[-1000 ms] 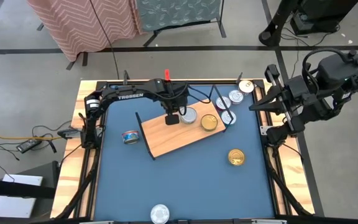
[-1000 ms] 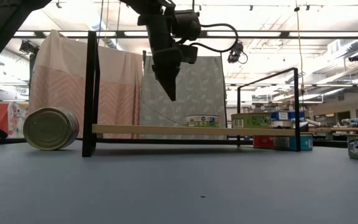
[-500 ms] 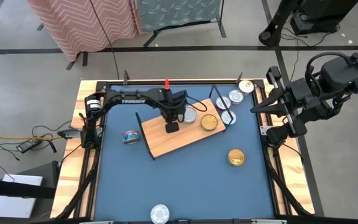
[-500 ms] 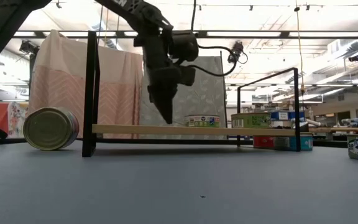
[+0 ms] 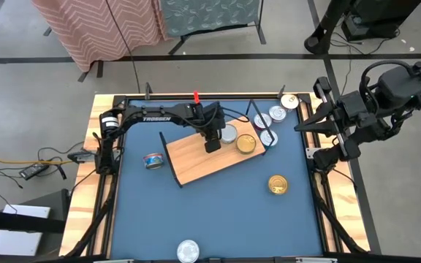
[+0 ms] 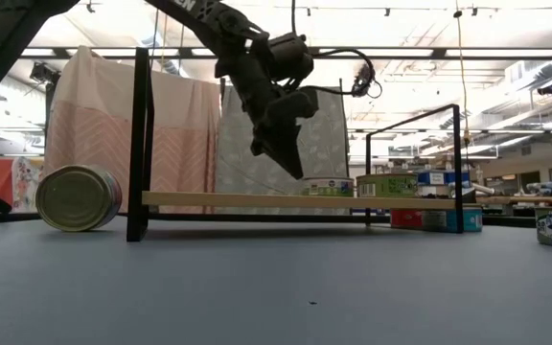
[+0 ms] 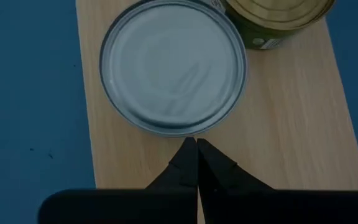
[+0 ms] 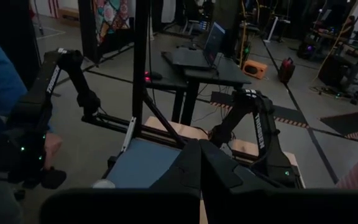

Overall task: Stack canned seafood by type on shelf
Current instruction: Put the green tuna can on the shelf

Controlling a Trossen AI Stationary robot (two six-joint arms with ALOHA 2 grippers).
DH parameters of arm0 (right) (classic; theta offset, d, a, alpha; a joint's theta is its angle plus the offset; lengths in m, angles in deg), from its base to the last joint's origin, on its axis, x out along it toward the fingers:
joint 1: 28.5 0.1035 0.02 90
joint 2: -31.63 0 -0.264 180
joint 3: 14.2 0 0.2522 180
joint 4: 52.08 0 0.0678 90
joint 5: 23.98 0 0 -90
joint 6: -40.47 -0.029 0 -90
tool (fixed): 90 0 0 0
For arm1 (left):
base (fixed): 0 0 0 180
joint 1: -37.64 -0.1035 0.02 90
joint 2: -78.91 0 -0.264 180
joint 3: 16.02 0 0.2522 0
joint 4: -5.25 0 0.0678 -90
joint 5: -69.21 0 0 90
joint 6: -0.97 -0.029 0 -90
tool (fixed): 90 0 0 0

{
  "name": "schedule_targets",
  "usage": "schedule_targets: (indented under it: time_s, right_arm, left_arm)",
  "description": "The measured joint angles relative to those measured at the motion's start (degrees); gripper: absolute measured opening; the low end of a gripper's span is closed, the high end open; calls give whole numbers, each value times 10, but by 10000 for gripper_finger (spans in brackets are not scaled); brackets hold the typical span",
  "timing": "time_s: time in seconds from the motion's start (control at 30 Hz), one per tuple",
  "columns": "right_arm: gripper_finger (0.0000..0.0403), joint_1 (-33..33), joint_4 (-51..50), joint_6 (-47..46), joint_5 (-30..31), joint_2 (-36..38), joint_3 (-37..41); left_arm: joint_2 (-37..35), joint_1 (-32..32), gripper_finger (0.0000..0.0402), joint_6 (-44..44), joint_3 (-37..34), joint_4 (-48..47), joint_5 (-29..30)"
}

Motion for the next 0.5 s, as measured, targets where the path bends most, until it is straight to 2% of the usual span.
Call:
schedule_targets:
  time_s: [0.5]
  right_arm:
    - [7, 0, 3, 1, -11, 0, 0]
  left_arm:
    - [25, 5, 0, 43, 3, 36, -26]
